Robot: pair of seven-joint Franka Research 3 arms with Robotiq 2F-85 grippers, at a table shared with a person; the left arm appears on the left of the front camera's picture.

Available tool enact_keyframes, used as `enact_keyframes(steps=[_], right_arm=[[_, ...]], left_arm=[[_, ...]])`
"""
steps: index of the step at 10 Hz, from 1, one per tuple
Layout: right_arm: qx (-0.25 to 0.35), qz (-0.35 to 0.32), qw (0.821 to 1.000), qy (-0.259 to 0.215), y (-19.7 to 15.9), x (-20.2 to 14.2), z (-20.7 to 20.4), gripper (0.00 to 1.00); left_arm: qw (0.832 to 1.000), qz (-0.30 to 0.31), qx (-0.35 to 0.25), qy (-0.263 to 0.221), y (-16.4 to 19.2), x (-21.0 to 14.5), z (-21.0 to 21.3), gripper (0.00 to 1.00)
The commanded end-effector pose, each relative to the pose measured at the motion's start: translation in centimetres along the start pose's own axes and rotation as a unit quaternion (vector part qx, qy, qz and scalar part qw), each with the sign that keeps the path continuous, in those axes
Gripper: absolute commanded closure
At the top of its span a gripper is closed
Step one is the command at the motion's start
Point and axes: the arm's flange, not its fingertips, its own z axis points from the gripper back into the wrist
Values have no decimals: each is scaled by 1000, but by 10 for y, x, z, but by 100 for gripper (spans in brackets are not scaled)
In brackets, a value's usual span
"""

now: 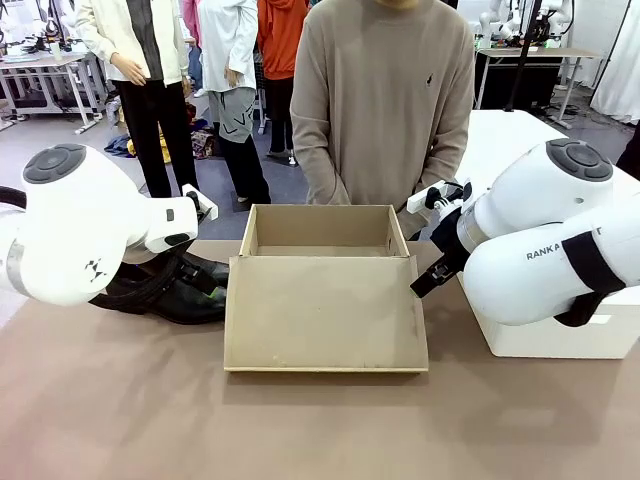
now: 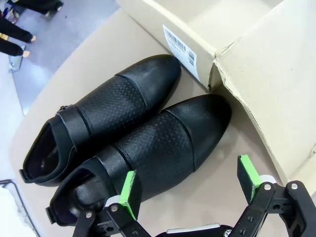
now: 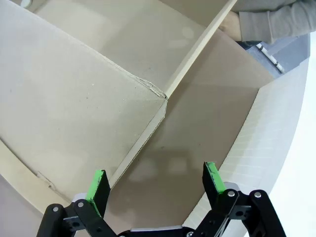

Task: Pack the shoes into the box.
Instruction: Place one shoe of the Shoes into the Shoes Box.

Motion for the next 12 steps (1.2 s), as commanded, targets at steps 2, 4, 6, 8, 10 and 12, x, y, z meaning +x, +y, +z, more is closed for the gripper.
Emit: enact_keyframes(steps=[2, 4, 6, 8, 10, 12], right_arm=[[0, -1, 1000, 0, 0, 0, 0, 0], [0, 0, 1000, 0, 0, 0, 0, 0], [13, -4, 1000, -12, -2, 8, 19, 0], [38, -1, 999, -26, -8, 14, 45, 0], [43, 6, 999, -32, -8, 18, 66, 0], [38, 18, 998, -46, -14, 18, 91, 0]], left_arm=[[1000, 0, 0, 0, 0, 0, 0, 0], [1000, 0, 0, 0, 0, 0, 0, 0], [1000, -9, 3, -10, 6, 8, 27, 0], [999, -19, 22, -20, 4, 20, 56, 0], [999, -30, 31, -27, 9, 30, 81, 0], [998, -43, 38, -34, 9, 39, 102, 0]])
